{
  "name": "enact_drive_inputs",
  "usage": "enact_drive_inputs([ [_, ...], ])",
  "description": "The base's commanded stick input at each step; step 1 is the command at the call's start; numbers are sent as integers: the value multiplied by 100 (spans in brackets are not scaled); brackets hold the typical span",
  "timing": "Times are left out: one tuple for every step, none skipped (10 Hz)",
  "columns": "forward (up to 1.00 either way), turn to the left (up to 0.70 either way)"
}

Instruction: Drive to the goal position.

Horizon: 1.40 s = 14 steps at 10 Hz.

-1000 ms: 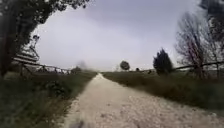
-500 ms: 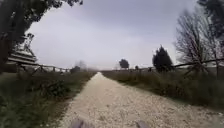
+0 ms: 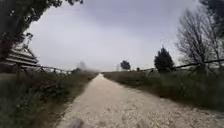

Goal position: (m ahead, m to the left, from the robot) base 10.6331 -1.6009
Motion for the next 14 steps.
enact_drive_inputs([
  [100, 0],
  [100, 0],
  [100, 0],
  [100, 0],
  [100, 0],
  [100, 0],
  [100, 0],
  [100, 0],
  [100, 0],
  [100, 0],
  [100, 0],
  [100, 0],
  [100, 0],
  [100, 0],
])
